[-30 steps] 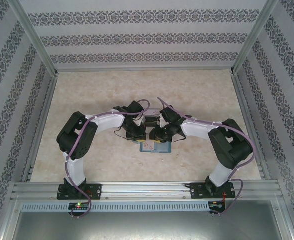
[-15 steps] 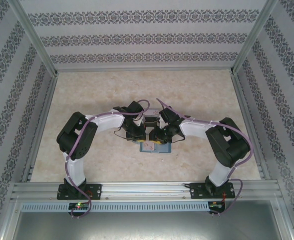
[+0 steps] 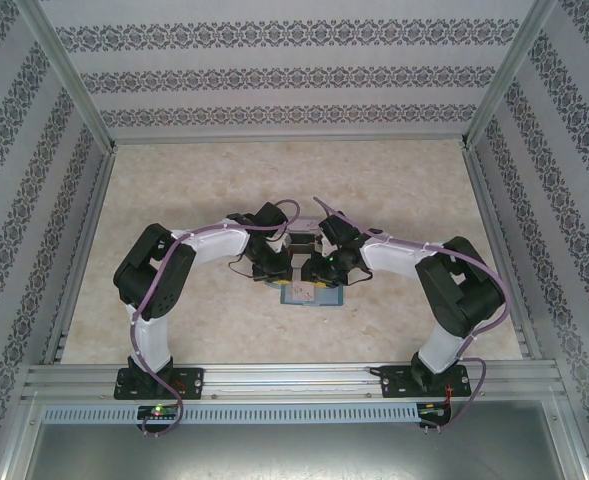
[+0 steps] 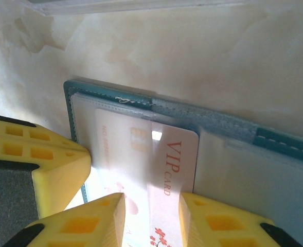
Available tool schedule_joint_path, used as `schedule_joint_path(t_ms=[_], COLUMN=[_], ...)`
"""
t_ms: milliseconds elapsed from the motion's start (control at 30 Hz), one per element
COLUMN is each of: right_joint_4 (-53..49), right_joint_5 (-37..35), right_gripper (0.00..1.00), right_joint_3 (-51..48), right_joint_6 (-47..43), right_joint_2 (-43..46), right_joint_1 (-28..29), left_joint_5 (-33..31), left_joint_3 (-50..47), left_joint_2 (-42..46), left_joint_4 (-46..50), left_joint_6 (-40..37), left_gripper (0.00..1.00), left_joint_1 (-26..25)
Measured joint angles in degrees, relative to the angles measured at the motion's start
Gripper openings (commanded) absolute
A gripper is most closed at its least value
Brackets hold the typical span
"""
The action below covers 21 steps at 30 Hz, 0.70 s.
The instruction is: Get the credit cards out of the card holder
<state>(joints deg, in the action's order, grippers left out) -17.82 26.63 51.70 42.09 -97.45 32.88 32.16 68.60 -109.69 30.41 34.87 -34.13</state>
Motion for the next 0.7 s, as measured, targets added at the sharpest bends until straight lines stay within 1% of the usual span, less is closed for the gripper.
schedule_joint_path(t_ms=[133, 600, 700], right_joint_4=[-0.7, -1.7, -1.7], right_joint_5=[-0.3, -0.9, -1.1], right_gripper=[0.38, 0.38, 0.35], right_joint_3=[0.0, 0.0, 0.0], right_joint_6=[0.0, -0.3, -0.5], right_joint_2=[1.1, 0.9, -0.2], right_joint_1=[0.0, 0.0, 0.0], left_joint_5=[-0.1, -0.3, -0.3], left_joint_3=[0.0, -0.2, -0.2], left_joint_2=[-0.1, -0.1, -0.1], left_joint_4=[0.0, 0.1, 0.1], left_joint_6=[0.0, -0.2, -0.2], left_gripper=[0.00, 0.00, 0.00], left_joint_1=[0.0, 0.0, 0.0])
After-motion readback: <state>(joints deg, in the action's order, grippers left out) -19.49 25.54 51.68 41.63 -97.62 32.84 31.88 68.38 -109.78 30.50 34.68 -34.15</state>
